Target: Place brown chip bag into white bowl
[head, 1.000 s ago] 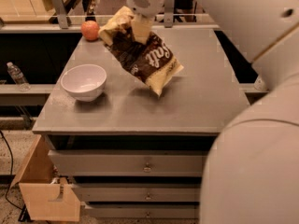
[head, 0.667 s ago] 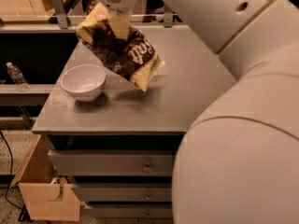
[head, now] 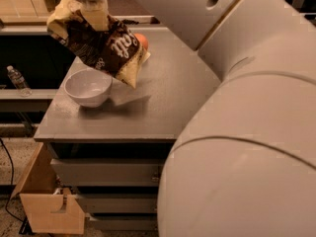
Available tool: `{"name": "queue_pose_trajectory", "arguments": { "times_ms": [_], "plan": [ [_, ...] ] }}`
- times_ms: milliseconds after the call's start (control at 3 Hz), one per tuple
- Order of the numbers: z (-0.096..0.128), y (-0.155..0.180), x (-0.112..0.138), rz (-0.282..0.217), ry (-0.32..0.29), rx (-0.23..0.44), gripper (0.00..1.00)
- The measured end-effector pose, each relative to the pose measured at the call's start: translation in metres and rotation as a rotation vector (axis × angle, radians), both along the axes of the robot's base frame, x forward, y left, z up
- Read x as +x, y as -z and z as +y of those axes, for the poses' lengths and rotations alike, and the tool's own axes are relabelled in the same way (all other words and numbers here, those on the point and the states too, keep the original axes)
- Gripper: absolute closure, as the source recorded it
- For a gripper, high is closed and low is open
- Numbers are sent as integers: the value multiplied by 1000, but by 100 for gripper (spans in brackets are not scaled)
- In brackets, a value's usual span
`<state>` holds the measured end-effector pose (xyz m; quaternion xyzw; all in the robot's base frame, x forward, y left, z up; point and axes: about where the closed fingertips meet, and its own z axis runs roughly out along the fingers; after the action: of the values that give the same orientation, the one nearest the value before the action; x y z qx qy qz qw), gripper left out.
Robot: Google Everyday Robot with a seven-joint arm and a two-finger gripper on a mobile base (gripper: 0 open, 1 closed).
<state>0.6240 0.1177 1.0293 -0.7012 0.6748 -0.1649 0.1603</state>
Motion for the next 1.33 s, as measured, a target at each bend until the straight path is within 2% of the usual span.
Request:
{"name": "queue_pose_trajectory", "arguments": {
  "times_ms": [333,667,1000,1333],
  "plan": [
    [18,-18,-9,-36,-54,0,100],
    [39,-26,-13,-23,-114,32,100],
    [58,-30,-17,18,-164,92,100],
    [67,-31,-18,43,-181,124,100]
  ]
}}
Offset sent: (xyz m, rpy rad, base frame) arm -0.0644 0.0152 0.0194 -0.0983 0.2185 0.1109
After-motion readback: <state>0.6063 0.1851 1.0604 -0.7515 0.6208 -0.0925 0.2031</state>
